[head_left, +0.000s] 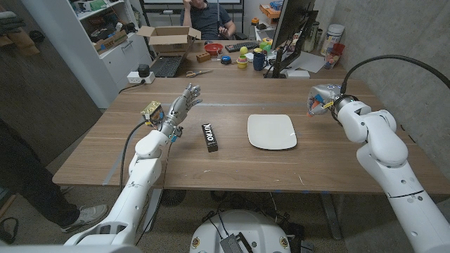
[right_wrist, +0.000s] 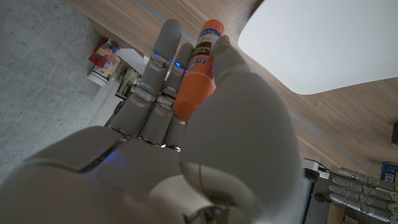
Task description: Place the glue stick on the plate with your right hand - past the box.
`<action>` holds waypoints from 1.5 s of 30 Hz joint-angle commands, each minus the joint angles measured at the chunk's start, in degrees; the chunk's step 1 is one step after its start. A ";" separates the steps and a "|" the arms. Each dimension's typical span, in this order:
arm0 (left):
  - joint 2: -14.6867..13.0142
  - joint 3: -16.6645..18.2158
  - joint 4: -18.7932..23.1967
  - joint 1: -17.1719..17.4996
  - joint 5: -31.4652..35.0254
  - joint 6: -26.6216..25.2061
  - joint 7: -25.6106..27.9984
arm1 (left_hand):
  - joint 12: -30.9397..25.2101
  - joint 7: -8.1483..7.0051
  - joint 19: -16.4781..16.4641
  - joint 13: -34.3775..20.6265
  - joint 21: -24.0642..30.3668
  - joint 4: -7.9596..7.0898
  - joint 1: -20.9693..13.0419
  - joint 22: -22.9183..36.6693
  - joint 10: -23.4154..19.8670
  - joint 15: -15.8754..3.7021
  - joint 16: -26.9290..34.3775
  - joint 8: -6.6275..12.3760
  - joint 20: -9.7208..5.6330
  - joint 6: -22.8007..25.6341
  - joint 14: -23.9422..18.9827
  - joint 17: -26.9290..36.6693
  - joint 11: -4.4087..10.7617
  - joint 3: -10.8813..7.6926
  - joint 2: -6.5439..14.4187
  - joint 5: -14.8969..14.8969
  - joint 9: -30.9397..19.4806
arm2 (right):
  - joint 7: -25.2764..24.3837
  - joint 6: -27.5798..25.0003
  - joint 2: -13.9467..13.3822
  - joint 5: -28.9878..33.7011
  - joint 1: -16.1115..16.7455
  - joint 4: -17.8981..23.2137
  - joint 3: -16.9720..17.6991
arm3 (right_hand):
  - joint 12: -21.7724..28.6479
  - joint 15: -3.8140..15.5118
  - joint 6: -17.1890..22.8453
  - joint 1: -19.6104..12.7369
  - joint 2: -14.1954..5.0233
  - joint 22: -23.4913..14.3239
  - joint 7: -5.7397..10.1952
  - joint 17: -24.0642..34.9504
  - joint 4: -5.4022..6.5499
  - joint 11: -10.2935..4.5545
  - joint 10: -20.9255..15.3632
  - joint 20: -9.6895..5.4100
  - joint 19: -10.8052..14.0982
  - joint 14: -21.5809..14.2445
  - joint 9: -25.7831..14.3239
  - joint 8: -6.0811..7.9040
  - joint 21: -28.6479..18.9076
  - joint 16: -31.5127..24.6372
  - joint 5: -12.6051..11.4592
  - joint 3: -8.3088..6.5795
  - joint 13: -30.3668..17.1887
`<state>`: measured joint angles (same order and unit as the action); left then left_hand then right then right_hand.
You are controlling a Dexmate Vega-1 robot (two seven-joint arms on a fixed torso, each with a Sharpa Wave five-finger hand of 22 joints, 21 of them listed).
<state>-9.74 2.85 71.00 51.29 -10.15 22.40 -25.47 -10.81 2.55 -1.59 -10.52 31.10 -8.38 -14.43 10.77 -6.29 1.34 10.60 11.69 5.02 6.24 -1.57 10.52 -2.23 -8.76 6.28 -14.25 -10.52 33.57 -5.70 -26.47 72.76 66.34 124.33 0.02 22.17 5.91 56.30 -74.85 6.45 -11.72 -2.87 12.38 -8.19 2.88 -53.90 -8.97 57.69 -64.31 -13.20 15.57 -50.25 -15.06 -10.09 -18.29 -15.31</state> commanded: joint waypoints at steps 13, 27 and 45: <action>0.22 1.03 -2.89 -1.61 -0.33 0.76 -1.86 | -0.22 -0.16 -0.17 -0.22 -0.06 -0.07 0.41 0.24 -0.10 -0.13 0.27 -0.07 0.19 -0.38 0.39 0.09 0.06 0.53 0.02 -0.36 -0.31 | -0.29 0.91 3.64 0.73 -0.91 -0.48 -2.84 | -0.17 6.98 0.73 -15.54 -14.97 0.05 0.22 0.07 0.00 0.36 -0.83 -4.52 -0.08 -6.92 -0.14 -0.38 -0.48 0.02 -0.36 0.46 -0.46; 0.70 1.21 -4.64 -2.75 -0.03 1.34 -2.82 | -0.24 -0.13 -0.15 -0.22 -0.12 -0.04 0.40 0.24 -0.14 -0.15 0.27 -0.04 0.21 -0.33 0.42 0.09 0.05 0.64 0.06 -0.43 -0.31 | -0.43 0.65 4.67 0.23 -1.07 -0.85 -4.62 | -0.22 7.03 0.87 -15.64 -14.96 0.07 0.23 0.07 -0.01 0.49 -0.95 -4.51 -0.12 -6.92 -0.23 -0.55 -0.63 0.10 -0.36 0.57 -0.66; 0.99 1.68 -4.92 -2.84 0.02 1.48 -3.19 | -0.21 -0.12 -0.19 -0.22 -0.19 -0.01 0.39 0.25 -0.04 -0.12 0.27 -0.01 0.19 -0.31 0.45 0.08 0.11 0.79 0.10 -0.51 -0.31 | -0.46 1.72 4.86 -1.28 -1.50 -0.92 -6.40 | -0.47 6.99 1.08 -15.73 -14.95 0.13 0.22 0.11 0.01 0.66 -1.00 -4.51 -0.22 -7.06 -0.33 -0.82 -0.82 0.13 -0.34 0.76 -0.81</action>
<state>-8.94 4.22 66.33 48.53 -10.10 23.74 -28.40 -10.81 2.55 -1.59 -10.51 31.11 -8.21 -14.43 10.77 -6.29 1.05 10.61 11.69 5.02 6.24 -1.28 10.39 -2.23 -8.27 6.28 -14.25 -10.52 33.10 -4.63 -21.86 72.45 65.11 123.48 -5.41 21.95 5.96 56.82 -74.92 6.39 -11.45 -2.76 12.41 -8.21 3.08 -54.26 -8.87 57.78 -64.71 -13.20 14.81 -50.70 -14.62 -10.05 -17.86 -15.86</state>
